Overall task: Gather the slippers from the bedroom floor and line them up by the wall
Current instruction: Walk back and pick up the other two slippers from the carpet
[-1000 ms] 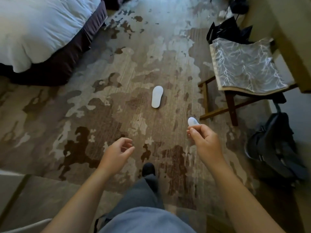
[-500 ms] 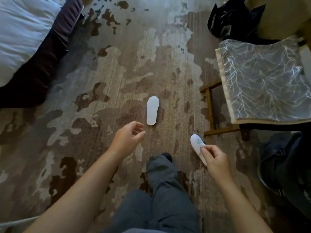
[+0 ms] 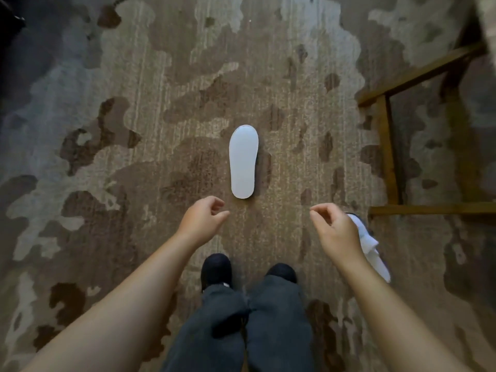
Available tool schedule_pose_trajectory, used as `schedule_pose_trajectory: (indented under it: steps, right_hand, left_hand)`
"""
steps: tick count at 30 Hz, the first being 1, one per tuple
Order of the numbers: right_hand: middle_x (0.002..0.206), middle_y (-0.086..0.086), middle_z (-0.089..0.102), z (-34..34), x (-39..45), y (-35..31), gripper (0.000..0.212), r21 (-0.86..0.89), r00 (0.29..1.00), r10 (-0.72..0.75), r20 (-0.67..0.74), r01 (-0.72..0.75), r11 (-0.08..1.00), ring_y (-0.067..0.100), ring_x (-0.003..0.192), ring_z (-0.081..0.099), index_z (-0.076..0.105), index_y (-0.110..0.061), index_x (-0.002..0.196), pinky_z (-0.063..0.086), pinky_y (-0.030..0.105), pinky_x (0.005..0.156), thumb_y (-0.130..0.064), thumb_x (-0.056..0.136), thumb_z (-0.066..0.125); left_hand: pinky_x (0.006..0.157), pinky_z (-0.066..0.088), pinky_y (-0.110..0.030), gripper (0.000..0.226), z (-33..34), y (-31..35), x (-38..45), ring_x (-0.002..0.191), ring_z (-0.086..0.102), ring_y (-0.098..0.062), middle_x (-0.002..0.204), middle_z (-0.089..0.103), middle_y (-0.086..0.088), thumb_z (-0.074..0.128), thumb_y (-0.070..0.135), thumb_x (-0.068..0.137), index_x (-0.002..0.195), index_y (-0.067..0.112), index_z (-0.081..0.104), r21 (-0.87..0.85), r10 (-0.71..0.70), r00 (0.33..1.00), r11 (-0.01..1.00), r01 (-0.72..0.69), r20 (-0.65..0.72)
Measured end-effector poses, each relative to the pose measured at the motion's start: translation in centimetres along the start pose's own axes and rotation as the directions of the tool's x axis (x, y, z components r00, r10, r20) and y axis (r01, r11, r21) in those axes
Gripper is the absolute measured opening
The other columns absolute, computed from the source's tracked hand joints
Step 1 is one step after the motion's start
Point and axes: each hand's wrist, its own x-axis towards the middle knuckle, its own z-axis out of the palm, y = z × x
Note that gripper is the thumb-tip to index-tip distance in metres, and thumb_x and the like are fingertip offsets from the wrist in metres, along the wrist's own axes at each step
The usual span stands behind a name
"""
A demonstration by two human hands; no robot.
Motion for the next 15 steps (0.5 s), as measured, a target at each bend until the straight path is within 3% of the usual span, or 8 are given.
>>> schedule_pose_trajectory:
  steps: [2, 5, 9, 15]
  right_hand:
    - [0.082, -0.003, 0.056, 3.6, 4.6, 4.9, 0.006, -0.013, 1.0, -0.016, -0.006, 0.016, 1.0, 0.008, 0.076, 0.051, 0.054, -0.018, 0.085, 0.038, 0.008, 0.063, -0.014, 0.087, 0.051]
    - [0.085, 0.0, 0.057, 8.9, 10.8, 12.6, 0.004, -0.045, 1.0, -0.025, 0.015, 0.026, 0.999, 0.013, 0.08, 0.052, 0.055, -0.017, 0.088, 0.039, 0.021, 0.064, -0.015, 0.086, 0.052]
    - [0.077, -0.004, 0.055, 14.1, 17.4, 20.9, 0.006, -0.072, 1.0, -0.011, 0.017, 0.013, 0.997, 0.012, 0.074, 0.052, 0.054, -0.02, 0.084, 0.039, 0.022, 0.063, -0.015, 0.085, 0.053]
    - [0.082, 0.001, 0.058, 16.4, 21.3, 26.9, 0.006, -0.125, 0.998, 0.031, 0.048, -0.025, 0.992, 0.018, 0.08, 0.055, 0.055, -0.021, 0.083, 0.039, 0.029, 0.07, -0.015, 0.085, 0.054]
  left_hand:
    - [0.081, 0.042, -0.029, 0.034, 3.8, -3.1, 5.9, 0.103, 0.053, -0.02, 0.121, 0.057, -0.011, 0.057, 0.024, 0.083, 0.114, 0.01, 0.052, -0.001, -0.013, 1.0, 1.0, 0.013, 0.008]
    - [0.093, 0.041, -0.036, 0.042, 9.9, -7.8, 13.9, 0.113, 0.051, -0.025, 0.129, 0.051, -0.013, 0.058, 0.025, 0.082, 0.119, 0.01, 0.047, -0.015, -0.007, 1.0, 1.0, 0.007, 0.023]
    - [0.099, 0.037, -0.037, 0.052, 15.6, -12.9, 22.8, 0.12, 0.045, -0.027, 0.135, 0.043, -0.014, 0.062, 0.026, 0.079, 0.124, 0.009, 0.041, -0.031, -0.03, 0.999, 0.999, 0.029, -0.022]
    - [0.108, 0.032, -0.044, 0.071, 19.0, -15.3, 31.5, 0.127, 0.036, -0.032, 0.137, 0.038, -0.019, 0.067, 0.028, 0.074, 0.13, 0.004, 0.031, -0.095, -0.119, 0.975, 0.99, 0.103, -0.188]
